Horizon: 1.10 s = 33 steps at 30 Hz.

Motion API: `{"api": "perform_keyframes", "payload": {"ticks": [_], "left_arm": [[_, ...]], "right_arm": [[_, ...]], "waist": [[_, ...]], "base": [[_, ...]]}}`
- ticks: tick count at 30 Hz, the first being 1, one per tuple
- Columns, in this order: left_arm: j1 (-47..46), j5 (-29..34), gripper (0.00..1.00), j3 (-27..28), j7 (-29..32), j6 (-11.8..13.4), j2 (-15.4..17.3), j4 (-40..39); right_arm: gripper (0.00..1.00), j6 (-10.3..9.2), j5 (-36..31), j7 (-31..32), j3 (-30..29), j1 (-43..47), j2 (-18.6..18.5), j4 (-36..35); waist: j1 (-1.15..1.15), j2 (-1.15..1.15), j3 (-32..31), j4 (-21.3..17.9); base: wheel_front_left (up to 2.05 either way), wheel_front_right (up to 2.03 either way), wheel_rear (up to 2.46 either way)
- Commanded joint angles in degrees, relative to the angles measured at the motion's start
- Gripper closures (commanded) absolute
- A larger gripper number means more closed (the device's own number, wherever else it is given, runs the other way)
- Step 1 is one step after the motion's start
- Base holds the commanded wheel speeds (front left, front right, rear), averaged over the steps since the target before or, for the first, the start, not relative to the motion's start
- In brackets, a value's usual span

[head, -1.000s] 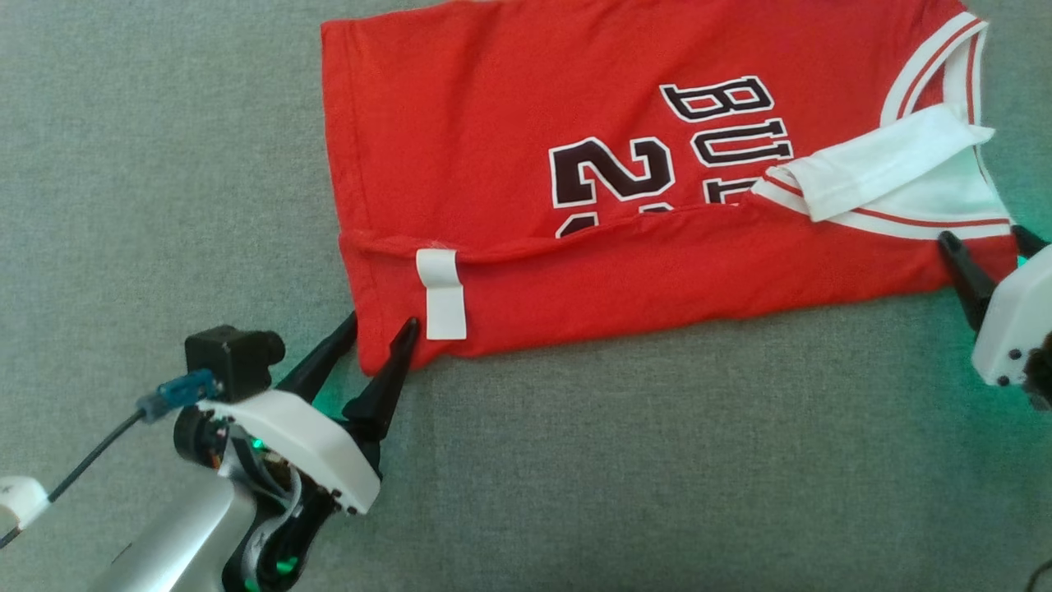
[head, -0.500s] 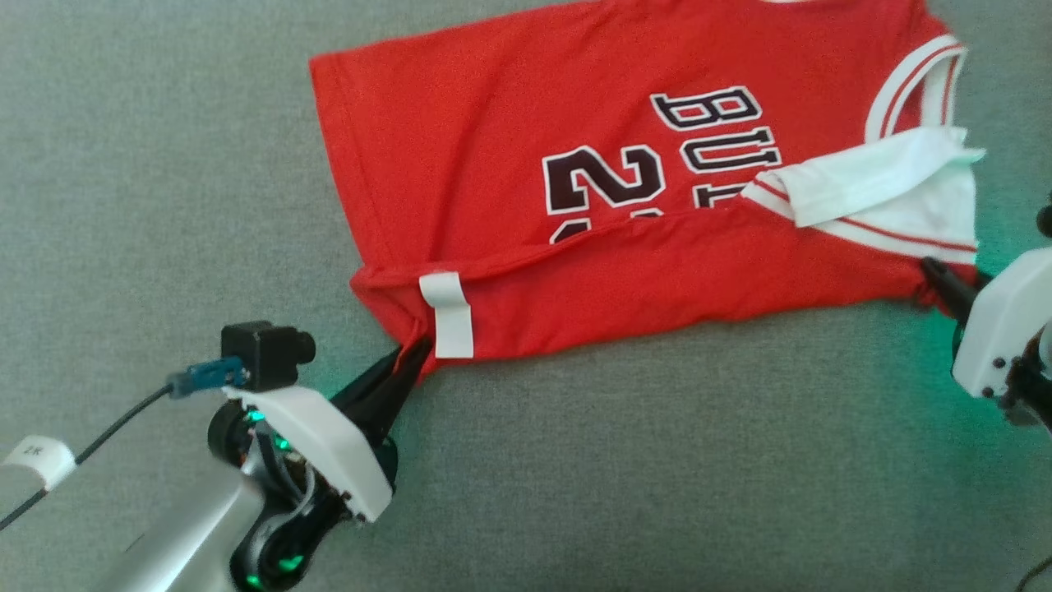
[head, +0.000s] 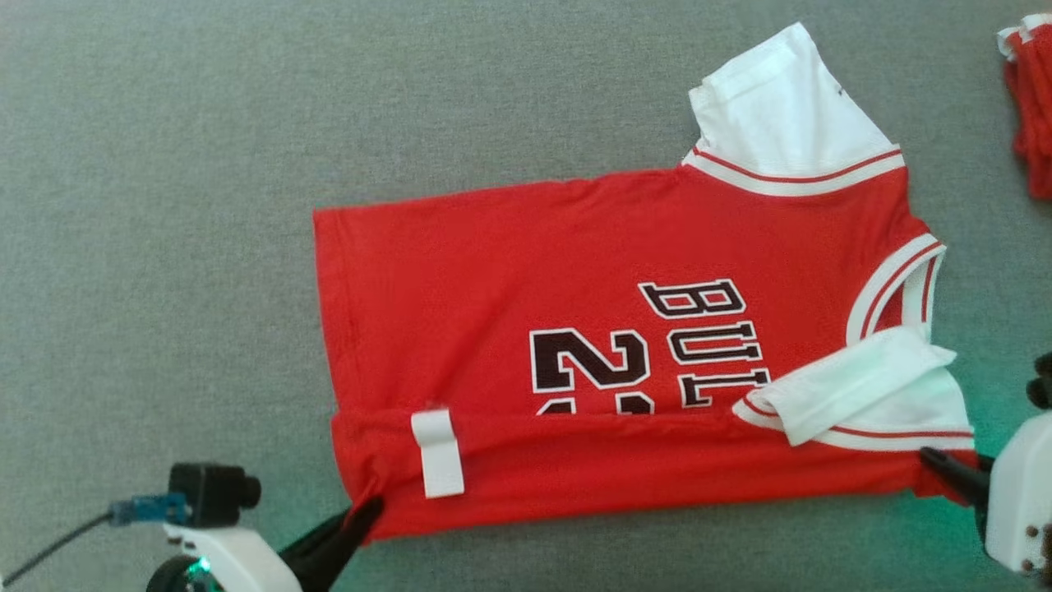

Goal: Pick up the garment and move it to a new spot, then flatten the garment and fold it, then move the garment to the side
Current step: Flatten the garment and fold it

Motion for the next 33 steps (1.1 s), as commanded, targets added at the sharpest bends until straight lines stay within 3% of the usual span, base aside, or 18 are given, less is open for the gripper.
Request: {"api": "perform_keyframes", "payload": {"ticks": [1, 2, 5, 6, 7, 13, 18, 22, 27, 33], "left_arm": [[-1.32, 1.17, 0.87, 1.84, -0.84, 0.92, 1.19, -0.76], [-1.18, 1.74, 0.65, 1.33, -1.08, 1.33, 0.60, -0.27], [-1.51, 3.10, 0.58, 0.46, -1.73, 1.97, -0.71, 1.18], [-1.82, 3.63, 0.34, 0.59, -2.30, 2.24, -1.00, 1.60], [-2.07, 4.08, 0.00, 0.82, -2.84, 2.56, -1.16, 1.89], [-3.00, 8.19, 0.00, 3.92, -4.33, 6.23, 3.53, 0.55], [-8.95, 10.28, 0.00, 7.02, -5.12, 8.21, 3.81, 0.01], [-20.13, 10.99, 0.00, 6.51, -4.85, 7.19, -2.83, 3.48], [-32.02, 14.21, 0.00, 2.19, -5.15, 4.35, -11.82, 14.09], [-38.47, 15.86, 0.00, -2.02, -5.33, 0.37, -18.28, 23.67]], "right_arm": [[0.00, 0.39, -0.94, -1.20, 0.59, 0.07, -2.12, -2.28], [0.00, 0.39, -1.40, -2.00, 1.10, 0.42, -2.37, -2.29], [0.00, 0.39, -2.29, -4.36, 1.34, 0.64, -2.42, -2.52], [0.00, 0.39, -2.40, -4.89, 1.17, 0.65, -2.60, -2.91], [0.00, 0.39, -2.42, -5.18, 0.91, 0.69, -2.98, -3.45], [0.00, 0.39, -0.47, -6.20, -2.23, -4.69, -5.96, -9.99], [0.00, 0.39, -1.95, -6.91, -1.42, -16.08, -6.79, -10.00], [0.00, 0.39, -7.98, -8.58, 3.00, -29.69, -6.69, -3.49], [0.00, 0.39, -15.65, -11.93, 8.56, -43.89, -4.56, 10.17], [0.00, 0.39, -21.13, -14.29, 10.28, -51.84, -2.81, 24.41]], "waist": [[0.00, 0.00, 0.17, 0.00], [0.00, 0.00, 0.20, 0.01], [0.00, 0.00, 0.06, 0.06], [0.00, 0.00, -0.11, 0.15], [0.00, 0.00, -0.27, 0.23], [0.00, 0.00, 0.43, 0.45], [0.00, 0.00, 3.61, 1.65], [0.00, 0.00, 7.86, 4.76], [0.00, 0.00, 11.52, 8.41], [0.00, 0.00, 13.40, 11.49]], "base": [[0.00, 0.00, 0.00], [0.00, 0.00, 0.00], [0.00, 0.00, 0.00], [0.00, 0.00, 0.00], [0.00, 0.00, 0.00], [0.00, 0.00, 0.00], [0.00, 0.00, 0.00], [0.00, 0.00, 0.00], [0.00, 0.00, 0.00], [0.00, 0.00, 0.00]]}}
